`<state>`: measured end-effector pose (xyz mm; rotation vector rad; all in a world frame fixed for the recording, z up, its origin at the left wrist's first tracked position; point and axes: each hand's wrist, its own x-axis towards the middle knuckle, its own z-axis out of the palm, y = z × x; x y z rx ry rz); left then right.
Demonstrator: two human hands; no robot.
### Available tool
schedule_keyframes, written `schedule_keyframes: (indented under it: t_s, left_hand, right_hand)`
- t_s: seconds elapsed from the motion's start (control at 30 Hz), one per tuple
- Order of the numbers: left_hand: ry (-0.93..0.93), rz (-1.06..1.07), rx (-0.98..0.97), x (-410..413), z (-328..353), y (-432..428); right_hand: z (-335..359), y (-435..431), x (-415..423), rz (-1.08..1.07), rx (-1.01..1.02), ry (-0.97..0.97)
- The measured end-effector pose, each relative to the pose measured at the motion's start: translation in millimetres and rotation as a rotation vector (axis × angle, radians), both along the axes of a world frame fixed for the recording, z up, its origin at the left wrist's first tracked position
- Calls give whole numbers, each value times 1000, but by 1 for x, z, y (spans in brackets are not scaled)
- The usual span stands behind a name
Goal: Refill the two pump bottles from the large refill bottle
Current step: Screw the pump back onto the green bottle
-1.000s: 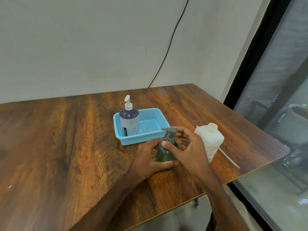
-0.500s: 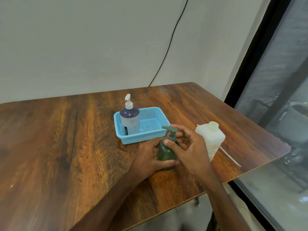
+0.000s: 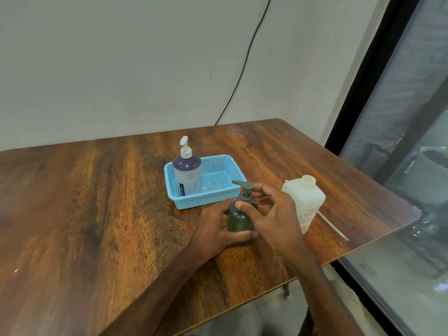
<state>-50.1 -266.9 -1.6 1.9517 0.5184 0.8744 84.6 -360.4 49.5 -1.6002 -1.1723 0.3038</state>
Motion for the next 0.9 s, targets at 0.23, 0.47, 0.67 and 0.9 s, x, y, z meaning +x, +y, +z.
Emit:
schedule_keyframes:
  t_s: [0.23,0.47,0.67,0.9]
  left_hand:
    - [14,-37,-19,-1,3,1]
    - [43,-84,-38,-2,0,5]
    - [101,-58,9,-3,-3,3]
    - [94,-31,27,-4,1,0]
  right_hand:
    - [12,-6,23,265,-116,6]
    - [1,-7,20,197,-55,60]
    - [-20,-6,-5,-64,26,82]
    - [-29,-4,-25,-249,52,124]
